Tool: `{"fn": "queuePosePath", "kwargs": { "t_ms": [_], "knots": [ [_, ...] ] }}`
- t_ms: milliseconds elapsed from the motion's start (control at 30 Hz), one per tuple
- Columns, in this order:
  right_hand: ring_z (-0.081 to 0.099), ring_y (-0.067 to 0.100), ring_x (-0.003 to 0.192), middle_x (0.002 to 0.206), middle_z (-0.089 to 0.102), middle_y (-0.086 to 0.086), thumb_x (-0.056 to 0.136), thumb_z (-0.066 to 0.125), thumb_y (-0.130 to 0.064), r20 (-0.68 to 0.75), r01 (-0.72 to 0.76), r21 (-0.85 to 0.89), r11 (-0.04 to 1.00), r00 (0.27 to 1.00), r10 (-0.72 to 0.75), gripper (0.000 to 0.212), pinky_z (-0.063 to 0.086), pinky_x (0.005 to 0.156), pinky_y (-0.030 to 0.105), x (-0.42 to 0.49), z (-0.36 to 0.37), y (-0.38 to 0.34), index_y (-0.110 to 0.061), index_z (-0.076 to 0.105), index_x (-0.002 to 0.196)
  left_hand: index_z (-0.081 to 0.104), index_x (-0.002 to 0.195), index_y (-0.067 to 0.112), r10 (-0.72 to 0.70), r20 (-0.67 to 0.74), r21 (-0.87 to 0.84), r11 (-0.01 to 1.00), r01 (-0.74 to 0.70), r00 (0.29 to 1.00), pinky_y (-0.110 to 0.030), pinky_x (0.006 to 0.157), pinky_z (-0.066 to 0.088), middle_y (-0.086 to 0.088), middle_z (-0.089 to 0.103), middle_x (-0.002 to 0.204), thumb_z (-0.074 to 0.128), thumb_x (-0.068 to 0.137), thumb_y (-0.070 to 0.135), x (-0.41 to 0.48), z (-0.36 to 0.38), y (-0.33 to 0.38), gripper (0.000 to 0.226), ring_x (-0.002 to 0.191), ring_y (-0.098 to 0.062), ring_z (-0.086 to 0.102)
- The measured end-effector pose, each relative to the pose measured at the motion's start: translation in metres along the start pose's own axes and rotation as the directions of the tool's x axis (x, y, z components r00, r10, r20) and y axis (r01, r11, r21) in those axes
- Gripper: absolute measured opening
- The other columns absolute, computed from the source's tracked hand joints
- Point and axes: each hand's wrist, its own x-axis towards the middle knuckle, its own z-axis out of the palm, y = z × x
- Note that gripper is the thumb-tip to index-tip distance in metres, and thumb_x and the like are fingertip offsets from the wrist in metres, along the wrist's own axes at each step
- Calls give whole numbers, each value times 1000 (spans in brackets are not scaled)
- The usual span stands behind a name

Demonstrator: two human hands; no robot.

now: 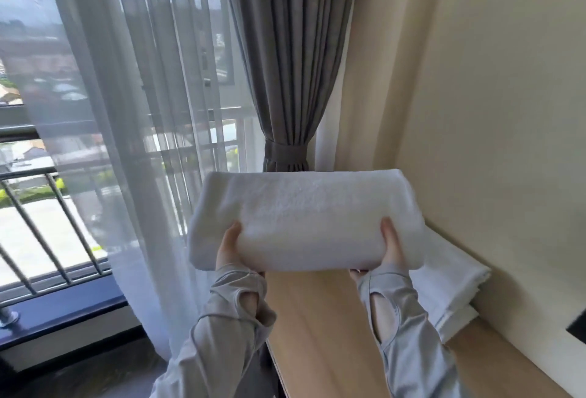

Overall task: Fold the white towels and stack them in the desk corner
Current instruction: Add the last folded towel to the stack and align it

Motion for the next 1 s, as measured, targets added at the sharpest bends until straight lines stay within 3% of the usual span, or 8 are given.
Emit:
{"fn": "queuePosePath", "kwargs": {
  "t_ms": [100, 200, 300, 600, 700, 800, 900, 1000],
  "knots": [
    [60, 23, 98, 106, 63, 0, 71, 74, -44, -75, 63, 40, 997, 995, -59, 42, 51, 88, 45, 23, 1, -14, -26, 54, 103, 52, 86, 21, -69, 33, 64, 996, 67, 997, -49, 99, 44, -6, 59, 110, 72, 77, 29, 27, 26, -17, 23, 109, -31, 56],
    [60, 19, 88, 100, 63, -2, 74, 72, -44, -138, 132, 81, 988, 983, -120, 36, 52, 69, 38, 44, 0, -24, -26, 55, 100, 51, 87, 22, -165, 85, 125, 980, 153, 983, -54, 98, 43, -8, 57, 116, 73, 75, 31, 58, 51, -33, 27, 111, -34, 55],
    [62, 18, 90, 102, 65, -2, 76, 71, -43, -187, 213, 95, 973, 963, -192, 30, 50, 85, 38, 66, 5, -30, -25, 58, 96, 50, 89, 22, -272, 127, 207, 948, 243, 954, -55, 97, 43, -9, 55, 116, 72, 76, 35, 92, 78, -45, 29, 110, -36, 54],
    [62, 21, 90, 98, 65, 1, 77, 69, -46, -403, 413, 198, 889, 861, -310, 38, 48, 83, 38, 119, 23, -38, -20, 60, 103, 44, 77, 19, -480, 115, 454, 804, 383, 870, -44, 88, 48, 0, 54, 88, 75, 73, 36, 164, 165, -75, 36, 81, -28, 55],
    [61, 22, 90, 98, 63, 3, 78, 67, -49, -471, 476, 240, 846, 819, -327, 36, 47, 83, 39, 123, 13, -51, -20, 60, 99, 39, 72, 16, -535, 126, 548, 739, 391, 835, -36, 71, 44, 3, 50, 80, 74, 75, 36, 159, 191, -97, 41, 69, -21, 50],
    [61, 23, 87, 96, 64, 3, 78, 67, -49, -494, 537, 266, 801, 789, -365, 32, 49, 78, 40, 128, 0, -64, -21, 59, 92, 42, 74, 16, -601, 189, 596, 699, 396, 776, -33, 62, 43, -1, 54, 80, 74, 75, 36, 155, 213, -120, 38, 69, -21, 53],
    [62, 26, 97, 103, 65, 4, 75, 70, -47, -519, 592, 284, 754, 756, -398, 35, 50, 88, 45, 141, -14, -76, -22, 60, 97, 50, 84, 16, -652, 216, 639, 658, 400, 727, -33, 59, 46, -3, 60, 85, 76, 73, 35, 158, 230, -146, 34, 74, -23, 59],
    [63, 27, 97, 102, 66, 3, 74, 72, -47, -548, 624, 294, 724, 731, -408, 34, 50, 90, 46, 158, -29, -91, -23, 61, 96, 49, 86, 17, -639, 213, 658, 653, 375, 739, -34, 61, 47, -3, 61, 86, 77, 72, 36, 164, 241, -172, 36, 75, -23, 60]
  ]
}}
